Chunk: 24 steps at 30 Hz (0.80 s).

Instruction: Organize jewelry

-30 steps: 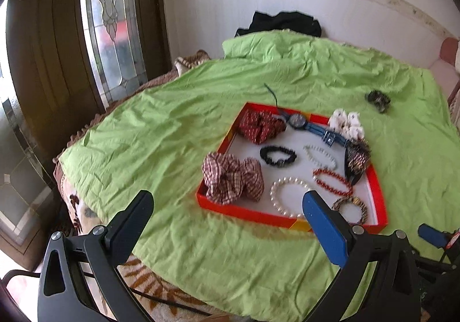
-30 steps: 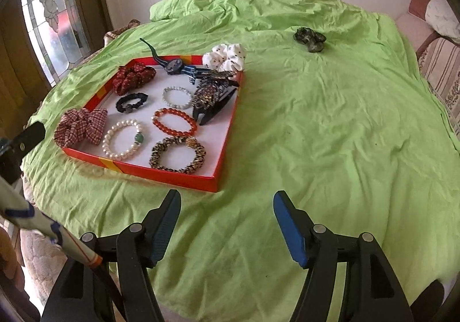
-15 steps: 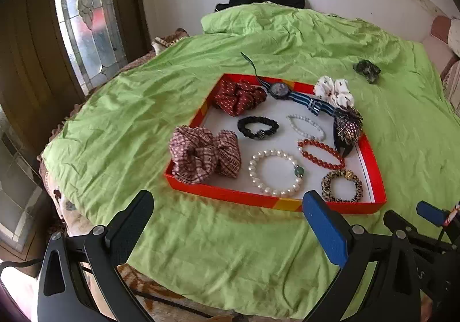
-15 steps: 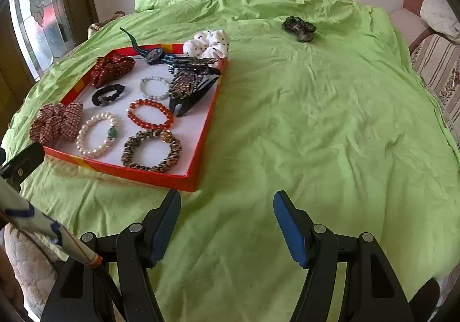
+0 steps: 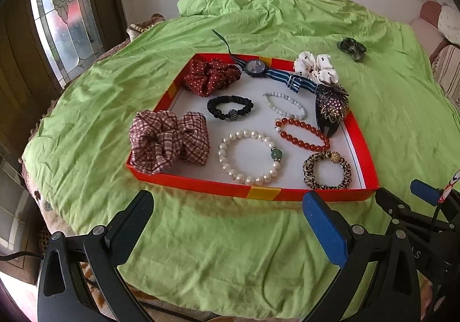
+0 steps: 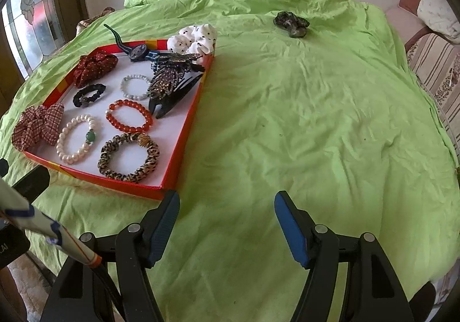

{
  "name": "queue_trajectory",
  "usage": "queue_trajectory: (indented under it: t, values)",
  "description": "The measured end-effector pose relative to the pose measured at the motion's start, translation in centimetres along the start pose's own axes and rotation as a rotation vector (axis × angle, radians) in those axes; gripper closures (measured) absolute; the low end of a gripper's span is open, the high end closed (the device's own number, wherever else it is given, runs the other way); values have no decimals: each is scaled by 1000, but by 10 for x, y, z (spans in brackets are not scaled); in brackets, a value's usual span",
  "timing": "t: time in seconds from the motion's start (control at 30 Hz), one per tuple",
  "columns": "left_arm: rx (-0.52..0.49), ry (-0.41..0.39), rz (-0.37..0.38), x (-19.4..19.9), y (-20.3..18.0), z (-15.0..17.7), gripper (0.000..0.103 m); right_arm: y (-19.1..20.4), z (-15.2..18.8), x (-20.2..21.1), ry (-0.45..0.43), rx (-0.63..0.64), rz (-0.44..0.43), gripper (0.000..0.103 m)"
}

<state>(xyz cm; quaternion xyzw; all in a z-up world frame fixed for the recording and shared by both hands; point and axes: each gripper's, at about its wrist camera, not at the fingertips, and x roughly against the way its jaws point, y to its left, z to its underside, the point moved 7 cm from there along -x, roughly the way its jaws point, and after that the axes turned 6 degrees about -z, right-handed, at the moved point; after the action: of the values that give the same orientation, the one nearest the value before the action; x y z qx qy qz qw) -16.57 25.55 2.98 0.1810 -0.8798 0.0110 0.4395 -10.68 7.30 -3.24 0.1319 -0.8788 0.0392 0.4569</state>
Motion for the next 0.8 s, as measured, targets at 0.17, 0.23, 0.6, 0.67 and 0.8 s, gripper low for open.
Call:
queue_trajectory:
  t: [0.17,0.23,0.6,0.67,0.8]
  values:
    - [5,24,12,-9,-2,0,0,0,-5,-5,10,5,5,30]
    - [9,33,15,-13,-2,-1,0,1,-8,-7,10,11,7,30]
    - [56,48,51,-23,5,-14,0,-4,-24,-8,4,17,35,29]
    - [54,48,55,-23,4,-15,0,-5,-27,-5,-4,13,35,29]
    - [48,50,67,-24,0,-15,0,0,-30,-3,-15,29,30,28]
